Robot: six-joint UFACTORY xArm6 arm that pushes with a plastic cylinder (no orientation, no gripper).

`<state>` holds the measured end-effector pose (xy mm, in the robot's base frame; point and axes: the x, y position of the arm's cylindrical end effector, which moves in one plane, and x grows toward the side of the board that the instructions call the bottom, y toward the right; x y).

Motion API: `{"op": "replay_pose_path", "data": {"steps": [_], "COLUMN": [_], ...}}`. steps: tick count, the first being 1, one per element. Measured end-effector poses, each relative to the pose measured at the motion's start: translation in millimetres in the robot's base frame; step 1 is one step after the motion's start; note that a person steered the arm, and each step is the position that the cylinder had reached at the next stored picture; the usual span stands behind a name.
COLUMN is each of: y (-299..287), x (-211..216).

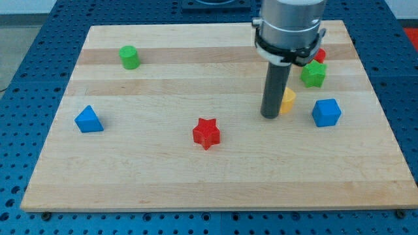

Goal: Move the yellow heart above blue cube

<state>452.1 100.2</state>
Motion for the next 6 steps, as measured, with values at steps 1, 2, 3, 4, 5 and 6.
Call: {"op": "replay_pose_path", "data": {"steps": [1, 2, 3, 4, 5, 6], "y": [22, 6, -24, -26, 4, 47], "x": [-6, -6, -6, -22, -46, -47]}}
